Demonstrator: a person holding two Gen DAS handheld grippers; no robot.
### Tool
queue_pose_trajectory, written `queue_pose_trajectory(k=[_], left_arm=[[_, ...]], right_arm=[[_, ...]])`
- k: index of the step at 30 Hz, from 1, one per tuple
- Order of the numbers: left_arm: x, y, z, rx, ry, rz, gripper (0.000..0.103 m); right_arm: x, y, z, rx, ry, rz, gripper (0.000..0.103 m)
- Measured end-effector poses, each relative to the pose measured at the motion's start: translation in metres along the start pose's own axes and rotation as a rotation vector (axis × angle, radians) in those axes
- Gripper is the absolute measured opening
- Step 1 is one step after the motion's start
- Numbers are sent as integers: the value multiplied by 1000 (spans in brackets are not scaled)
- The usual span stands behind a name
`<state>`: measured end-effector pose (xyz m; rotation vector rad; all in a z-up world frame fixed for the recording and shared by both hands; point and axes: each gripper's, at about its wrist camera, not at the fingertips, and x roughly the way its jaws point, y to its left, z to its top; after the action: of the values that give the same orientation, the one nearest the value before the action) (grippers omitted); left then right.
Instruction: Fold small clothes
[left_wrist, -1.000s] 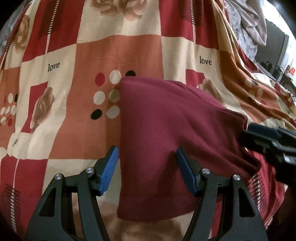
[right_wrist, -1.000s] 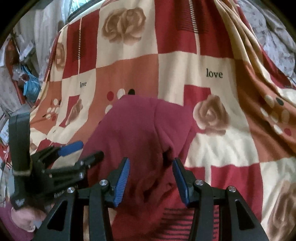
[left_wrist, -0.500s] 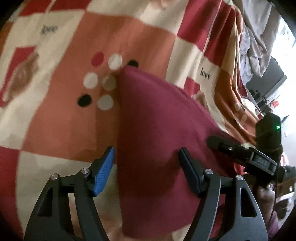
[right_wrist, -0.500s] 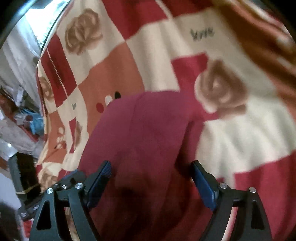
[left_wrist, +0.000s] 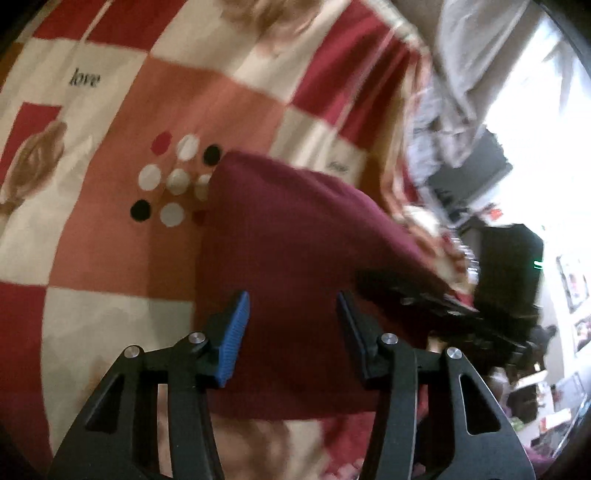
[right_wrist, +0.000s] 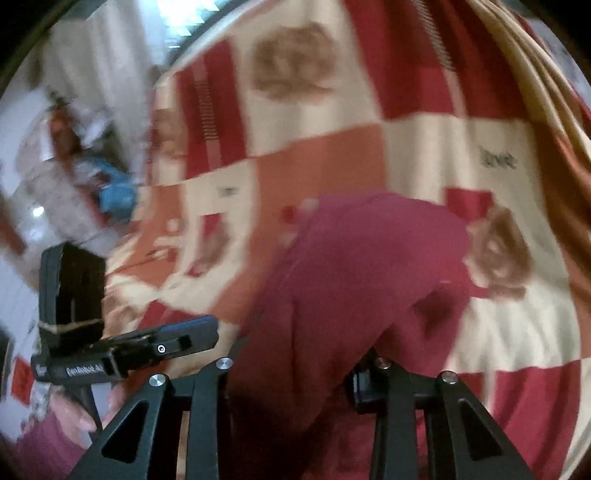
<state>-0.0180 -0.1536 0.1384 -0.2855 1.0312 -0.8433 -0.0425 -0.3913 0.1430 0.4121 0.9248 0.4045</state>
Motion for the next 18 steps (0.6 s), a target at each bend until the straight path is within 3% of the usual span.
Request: queue_pose_trajectory(k=[4,7,9,11,13,17,18], left_arm=[[-23,-9,-22,65,-22,153,48],[-15,8,-27,46,-31,232,48],[-5,19,-25,28,-16,238,52],[13,30,-18,7,-3,232,65],[31,39,-11,-12,0,225,74],[65,59,1,-104,54,177,81],[70,61,2,-122,61,158,82]], right_arm=[[2,25,-9,-38,-6,-76,34],[8,3,-15,31,9,-123,34],[11,-18,-19,74,22,-175,35],[13,-36,-22,104,38,-179,50],[16,-52,-24,117,35,-209,71],[18,-74,-28,163,21,-193,85],[22,-79,-27,168,25,-194,93]])
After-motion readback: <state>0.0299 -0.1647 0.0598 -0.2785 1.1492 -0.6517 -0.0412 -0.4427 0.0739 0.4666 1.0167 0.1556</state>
